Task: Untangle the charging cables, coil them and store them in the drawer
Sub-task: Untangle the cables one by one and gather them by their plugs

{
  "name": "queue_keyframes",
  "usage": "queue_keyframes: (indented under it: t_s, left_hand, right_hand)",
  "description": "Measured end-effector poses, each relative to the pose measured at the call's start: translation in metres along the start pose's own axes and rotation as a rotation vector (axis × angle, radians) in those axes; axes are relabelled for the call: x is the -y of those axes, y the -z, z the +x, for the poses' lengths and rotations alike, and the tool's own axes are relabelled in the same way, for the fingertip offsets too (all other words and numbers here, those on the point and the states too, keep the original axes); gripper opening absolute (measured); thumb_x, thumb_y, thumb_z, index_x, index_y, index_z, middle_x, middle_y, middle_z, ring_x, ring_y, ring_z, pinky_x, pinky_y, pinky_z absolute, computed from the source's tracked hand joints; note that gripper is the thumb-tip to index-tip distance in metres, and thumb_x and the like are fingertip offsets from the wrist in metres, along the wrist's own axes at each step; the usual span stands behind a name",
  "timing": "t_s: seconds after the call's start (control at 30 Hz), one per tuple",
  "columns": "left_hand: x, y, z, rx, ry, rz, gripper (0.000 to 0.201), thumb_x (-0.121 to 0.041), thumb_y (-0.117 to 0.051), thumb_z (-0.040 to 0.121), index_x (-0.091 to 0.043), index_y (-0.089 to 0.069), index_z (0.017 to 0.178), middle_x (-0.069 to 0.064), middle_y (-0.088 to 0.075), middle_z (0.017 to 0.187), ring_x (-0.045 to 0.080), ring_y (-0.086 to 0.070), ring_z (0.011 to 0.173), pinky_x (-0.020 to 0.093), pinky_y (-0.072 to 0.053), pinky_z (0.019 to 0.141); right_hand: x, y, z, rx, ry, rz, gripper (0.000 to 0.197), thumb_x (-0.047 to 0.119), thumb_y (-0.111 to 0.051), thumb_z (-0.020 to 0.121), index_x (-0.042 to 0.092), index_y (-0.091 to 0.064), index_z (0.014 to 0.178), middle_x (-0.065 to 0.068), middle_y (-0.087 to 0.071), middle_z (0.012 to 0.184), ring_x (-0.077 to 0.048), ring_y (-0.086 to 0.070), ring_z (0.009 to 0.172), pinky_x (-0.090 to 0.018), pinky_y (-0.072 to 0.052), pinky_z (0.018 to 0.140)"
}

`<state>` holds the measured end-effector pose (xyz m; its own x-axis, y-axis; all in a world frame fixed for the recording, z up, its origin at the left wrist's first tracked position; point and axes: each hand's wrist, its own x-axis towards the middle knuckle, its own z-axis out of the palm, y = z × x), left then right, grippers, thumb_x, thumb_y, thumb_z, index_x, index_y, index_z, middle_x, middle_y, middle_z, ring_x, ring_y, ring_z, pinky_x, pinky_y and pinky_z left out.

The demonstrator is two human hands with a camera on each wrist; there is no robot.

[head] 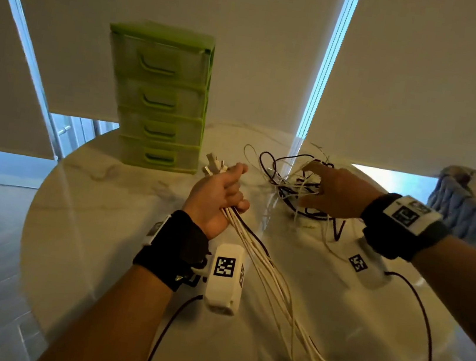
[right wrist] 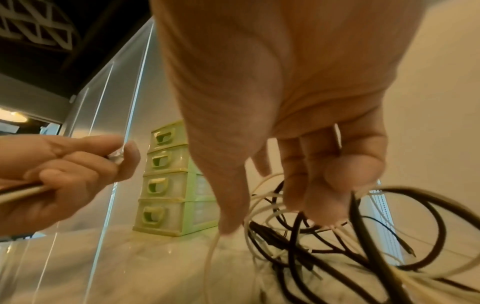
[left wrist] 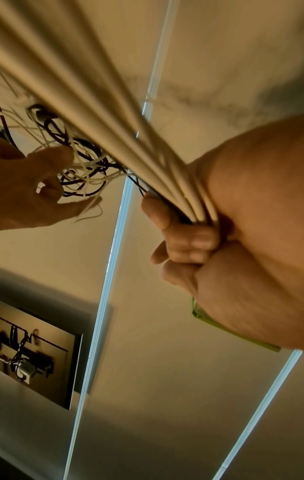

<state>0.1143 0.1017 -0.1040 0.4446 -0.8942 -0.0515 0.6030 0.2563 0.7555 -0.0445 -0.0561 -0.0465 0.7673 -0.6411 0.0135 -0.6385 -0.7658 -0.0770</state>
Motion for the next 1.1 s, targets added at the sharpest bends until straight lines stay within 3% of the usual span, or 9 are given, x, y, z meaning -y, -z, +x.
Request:
queue_keyframes:
  t_s: [0.07, 0.17, 0.3, 0.43, 0.57, 0.67, 0.73, 0.97, 1.1]
  left_hand:
    - [0.000, 0.001, 0.001, 0.001, -0.002, 0.012, 0.021, -0.027, -0.046, 0.101, -0.012, -0.057, 0.090, -0.010, -0.024, 0.043, 0.004, -0.023, 0.035, 0.020, -0.032, 0.045]
    - [-0.001, 0.001, 0.003, 0.000, 0.009, 0.015, 0.027, -0.033, -0.047, 0.100, -0.013, -0.055, 0.084, -0.009, -0.027, 0.042, 0.004, -0.025, 0.035, 0.020, -0.036, 0.045]
    - [-0.001, -0.001, 0.003, 0.005, 0.066, -0.012, 0.032, -0.038, -0.048, 0.098, -0.017, -0.047, 0.073, -0.007, -0.029, 0.045, 0.006, -0.029, 0.036, 0.023, -0.041, 0.046]
    - [0.000, 0.003, 0.004, 0.002, 0.118, 0.059, 0.028, -0.033, -0.052, 0.097, -0.017, -0.048, 0.074, -0.009, -0.025, 0.042, 0.005, -0.022, 0.033, 0.021, -0.035, 0.043]
    - [0.002, 0.005, 0.006, -0.014, 0.145, 0.092, 0.016, -0.020, -0.053, 0.098, -0.016, -0.050, 0.083, -0.009, -0.021, 0.043, 0.005, -0.019, 0.033, 0.019, -0.030, 0.040]
    - [0.002, 0.006, 0.007, -0.028, 0.158, 0.116, 0.009, -0.014, -0.057, 0.095, -0.014, -0.052, 0.088, -0.009, -0.020, 0.043, 0.006, -0.019, 0.033, 0.020, -0.028, 0.039]
    - [0.003, 0.005, 0.007, -0.020, 0.153, 0.111, 0.008, -0.015, -0.058, 0.094, -0.011, -0.053, 0.100, -0.010, -0.020, 0.044, 0.005, -0.018, 0.034, 0.020, -0.028, 0.039]
    - [-0.002, -0.002, -0.001, 0.178, 0.062, -0.139, 0.024, -0.016, -0.056, 0.081, -0.009, -0.061, 0.103, -0.010, -0.025, 0.041, 0.003, -0.023, 0.032, 0.017, -0.031, 0.044]
    - [-0.003, -0.003, -0.003, 0.225, 0.052, -0.241, 0.024, -0.021, -0.050, 0.088, -0.009, -0.058, 0.107, -0.009, -0.029, 0.042, 0.003, -0.026, 0.033, 0.016, -0.033, 0.045]
  right_hand:
    - [0.002, -0.003, 0.005, 0.056, -0.018, -0.061, 0.070, 0.050, -0.064, 0.086, 0.029, -0.034, 0.146, -0.006, -0.056, 0.134, -0.028, -0.052, 0.120, -0.033, -0.040, 0.095]
    - [0.004, -0.003, 0.010, 0.138, -0.005, -0.178, 0.052, 0.043, -0.062, 0.089, 0.026, -0.051, 0.136, -0.002, -0.056, 0.134, -0.024, -0.052, 0.121, -0.034, -0.041, 0.101]
    - [-0.002, 0.004, 0.017, 0.013, -0.002, -0.075, 0.025, 0.036, -0.056, 0.093, 0.019, -0.068, 0.106, -0.005, -0.067, 0.107, -0.022, -0.061, 0.093, -0.034, -0.050, 0.087]
    - [-0.005, 0.026, 0.015, -0.142, 0.011, 0.286, 0.036, 0.036, -0.053, 0.097, 0.018, -0.065, 0.069, -0.005, -0.067, 0.065, -0.014, -0.062, 0.057, -0.027, -0.049, 0.065]
    - [0.007, 0.044, 0.005, -0.254, 0.031, 0.437, 0.036, 0.037, -0.051, 0.098, 0.011, -0.070, 0.081, -0.007, -0.066, 0.065, -0.016, -0.061, 0.055, -0.023, -0.045, 0.057]
    - [0.016, 0.057, -0.002, -0.323, 0.055, 0.585, 0.036, 0.034, -0.050, 0.099, 0.007, -0.068, 0.083, -0.012, -0.066, 0.069, -0.019, -0.063, 0.058, -0.026, -0.048, 0.055]
    - [0.020, 0.065, -0.007, -0.338, 0.070, 0.670, 0.036, 0.033, -0.050, 0.099, 0.006, -0.067, 0.083, -0.013, -0.067, 0.071, -0.020, -0.064, 0.060, -0.029, -0.049, 0.057]
    - [0.021, 0.044, -0.019, -0.204, 0.146, 0.503, 0.033, 0.040, -0.056, 0.092, 0.015, -0.072, 0.079, -0.002, -0.072, 0.069, -0.015, -0.068, 0.062, -0.012, -0.046, 0.051]
    - [0.024, 0.028, -0.025, -0.156, 0.173, 0.488, 0.024, 0.038, -0.061, 0.090, 0.021, -0.075, 0.081, 0.006, -0.072, 0.071, -0.007, -0.069, 0.062, -0.019, -0.049, 0.060]
